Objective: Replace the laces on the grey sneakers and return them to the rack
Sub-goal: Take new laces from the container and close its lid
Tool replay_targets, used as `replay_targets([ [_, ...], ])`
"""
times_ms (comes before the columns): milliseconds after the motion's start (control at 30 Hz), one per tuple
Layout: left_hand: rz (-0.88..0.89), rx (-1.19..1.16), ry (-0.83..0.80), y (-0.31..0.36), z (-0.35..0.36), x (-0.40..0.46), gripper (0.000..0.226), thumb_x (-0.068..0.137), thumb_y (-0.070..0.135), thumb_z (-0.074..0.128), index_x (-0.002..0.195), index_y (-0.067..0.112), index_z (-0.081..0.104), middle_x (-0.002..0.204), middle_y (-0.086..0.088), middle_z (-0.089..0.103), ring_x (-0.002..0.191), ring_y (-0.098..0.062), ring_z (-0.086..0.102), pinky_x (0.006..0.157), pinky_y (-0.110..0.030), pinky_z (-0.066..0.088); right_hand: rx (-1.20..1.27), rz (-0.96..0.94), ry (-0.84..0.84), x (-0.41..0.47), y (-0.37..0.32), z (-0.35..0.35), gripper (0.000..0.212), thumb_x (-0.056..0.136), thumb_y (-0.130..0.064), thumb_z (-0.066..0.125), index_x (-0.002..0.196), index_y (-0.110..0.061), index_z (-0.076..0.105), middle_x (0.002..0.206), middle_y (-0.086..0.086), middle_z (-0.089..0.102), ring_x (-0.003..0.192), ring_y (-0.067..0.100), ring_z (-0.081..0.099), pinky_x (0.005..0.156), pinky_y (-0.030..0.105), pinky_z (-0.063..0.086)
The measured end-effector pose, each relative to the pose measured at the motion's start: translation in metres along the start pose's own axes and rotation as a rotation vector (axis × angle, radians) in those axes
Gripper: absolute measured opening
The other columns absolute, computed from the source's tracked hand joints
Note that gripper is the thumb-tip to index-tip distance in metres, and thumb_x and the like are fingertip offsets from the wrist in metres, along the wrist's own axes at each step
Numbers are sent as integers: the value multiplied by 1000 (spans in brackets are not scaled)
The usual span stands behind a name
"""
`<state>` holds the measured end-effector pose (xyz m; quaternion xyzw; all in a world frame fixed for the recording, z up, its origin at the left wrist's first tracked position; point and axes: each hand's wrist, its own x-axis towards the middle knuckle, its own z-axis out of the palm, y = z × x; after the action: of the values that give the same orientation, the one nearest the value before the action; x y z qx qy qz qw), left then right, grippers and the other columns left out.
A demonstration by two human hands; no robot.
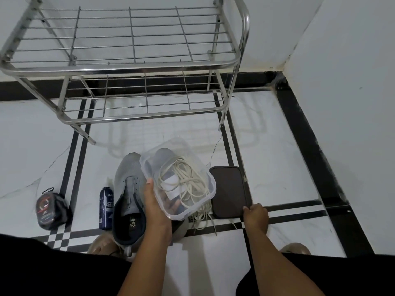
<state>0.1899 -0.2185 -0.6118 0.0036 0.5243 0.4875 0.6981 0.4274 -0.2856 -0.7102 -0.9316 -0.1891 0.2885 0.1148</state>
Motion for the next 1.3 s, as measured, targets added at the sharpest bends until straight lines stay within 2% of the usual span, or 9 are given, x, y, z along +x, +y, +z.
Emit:
replay_targets([
  [300, 7, 50, -5, -4, 1, 2, 53, 92, 57, 40, 131, 25, 55, 125, -5, 63, 116, -29, 60, 93, -42, 49, -61, -31, -21, -9, -9, -3, 22, 85, -4, 59, 105, 2, 52, 103, 20, 62, 91, 36, 63, 69, 36, 51],
  [533, -2, 78, 1, 0, 8, -11, 32, 94, 52, 43, 99, 26, 62, 104, -4, 66, 101, -30, 62, 99, -48, 47, 124, -64, 7, -24, -13, -20, 14, 86, 0, 51, 101, 1, 53, 99, 20, 61, 88, 34, 60, 66, 33, 46],
  [700, 9, 149, -65, 5, 13, -27, 35, 96, 47, 42, 98, 20, 66, 86, -5, 74, 86, -26, 66, 83, -43, 53, 509, 125, -189, -35, -43, -60, 33, 99, -23, 47, 75, -2, 54, 71, 5, 53, 74, 20, 60, 57, 23, 47],
  [767, 27, 180, -101, 8, 12, -28, 46, 89, 53, 50, 113, 17, 67, 99, -9, 74, 94, -32, 68, 86, -47, 54, 751, 142, -230, -51, -65, -78, 23, 98, -9, 46, 83, 3, 58, 74, 9, 58, 77, 21, 65, 67, 23, 55],
  [833, 55, 243, -144, 9, 11, -29, 66, 75, 62, 61, 123, 17, 64, 116, -14, 68, 105, -36, 65, 95, -58, 48, 848, 28, -336, -72, -83, -94, 21, 94, 10, 40, 98, 5, 60, 82, 16, 61, 73, 21, 62, 77, 33, 60],
  [900, 44, 292, -161, 7, 11, -25, 74, 67, 65, 65, 124, 19, 64, 121, -15, 65, 109, -38, 63, 96, -62, 45, 869, -107, -406, -95, -96, -110, 23, 95, 10, 40, 98, 1, 61, 87, 16, 61, 74, 20, 61, 69, 30, 61],
  [1000, 30, 326, -158, 10, 9, -23, 73, 64, 68, 65, 121, 22, 66, 118, -14, 67, 107, -38, 64, 94, -59, 48, 635, -330, -301, -121, -97, -118, 22, 96, -2, 49, 83, -13, 64, 96, 12, 66, 83, 21, 66, 65, 29, 60],
  [1100, 78, 399, -116, 9, 9, -19, 84, 52, 80, 67, 120, 31, 65, 121, -5, 66, 107, -31, 65, 93, -54, 50, 438, -480, -145, -137, -88, -118, 17, 93, -11, 51, 95, -16, 67, 92, 5, 69, 83, 18, 67, 78, 37, 60],
  [1300, 88, 364, -148, 30, 10, -46, 94, 54, 82, 67, 134, 36, 50, 133, -1, 58, 115, -28, 61, 97, -51, 48, 473, -536, -117, -173, -96, -130, 19, 88, -10, 55, 101, -16, 67, 86, -5, 67, 82, 14, 66, 82, 36, 57],
])
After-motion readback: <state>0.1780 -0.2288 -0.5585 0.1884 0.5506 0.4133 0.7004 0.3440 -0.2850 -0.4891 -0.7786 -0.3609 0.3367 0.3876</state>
